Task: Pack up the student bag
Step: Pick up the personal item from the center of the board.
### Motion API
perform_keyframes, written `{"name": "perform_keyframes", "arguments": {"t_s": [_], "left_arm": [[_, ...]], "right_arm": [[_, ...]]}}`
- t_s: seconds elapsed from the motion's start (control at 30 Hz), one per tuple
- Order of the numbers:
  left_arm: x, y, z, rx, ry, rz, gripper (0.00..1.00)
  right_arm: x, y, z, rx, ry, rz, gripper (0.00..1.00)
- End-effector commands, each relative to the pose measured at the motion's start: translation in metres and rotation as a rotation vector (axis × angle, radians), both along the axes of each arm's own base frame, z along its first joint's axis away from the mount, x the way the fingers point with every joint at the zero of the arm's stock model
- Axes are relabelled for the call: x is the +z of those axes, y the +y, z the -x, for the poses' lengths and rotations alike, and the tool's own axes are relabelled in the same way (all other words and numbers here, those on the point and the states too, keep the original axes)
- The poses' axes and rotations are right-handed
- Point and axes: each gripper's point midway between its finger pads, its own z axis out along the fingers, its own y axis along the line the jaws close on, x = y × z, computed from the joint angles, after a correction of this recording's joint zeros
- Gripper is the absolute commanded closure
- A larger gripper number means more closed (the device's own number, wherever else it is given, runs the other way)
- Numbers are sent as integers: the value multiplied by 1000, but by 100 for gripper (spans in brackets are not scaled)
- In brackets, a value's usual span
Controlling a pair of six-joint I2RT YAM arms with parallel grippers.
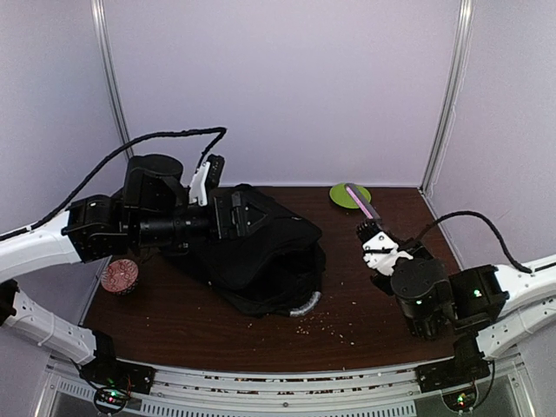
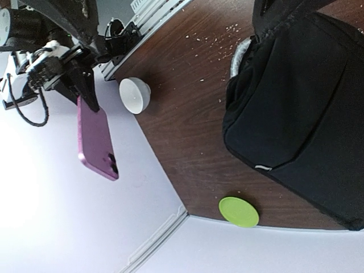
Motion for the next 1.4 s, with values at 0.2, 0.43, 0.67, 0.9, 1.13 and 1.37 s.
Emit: {"name": "perform_keyframes", "arguments": {"t_s": [0.2, 0.43, 0.67, 0.9, 1.13, 1.37], "left_arm": [[42, -35, 1, -94, -164, 169, 3], [52, -69, -5, -140, -140, 162, 9], [17, -102, -13, -103, 83, 177, 12], [-1, -115, -13, -56, 295, 232, 15], [-1, -124, -17, -30, 346, 207, 18], [-12, -144, -17, -61, 396, 207, 29]], "right_arm": [[9, 4, 14, -194, -96, 271, 100], [-2, 8, 19, -169, -88, 281, 100], [-5, 9, 19, -163, -87, 272, 100], [-9, 9, 18, -158, -81, 275, 100], [-10, 12, 18, -159, -80, 275, 100], [-11, 17, 18, -159, -80, 278, 100]]}}
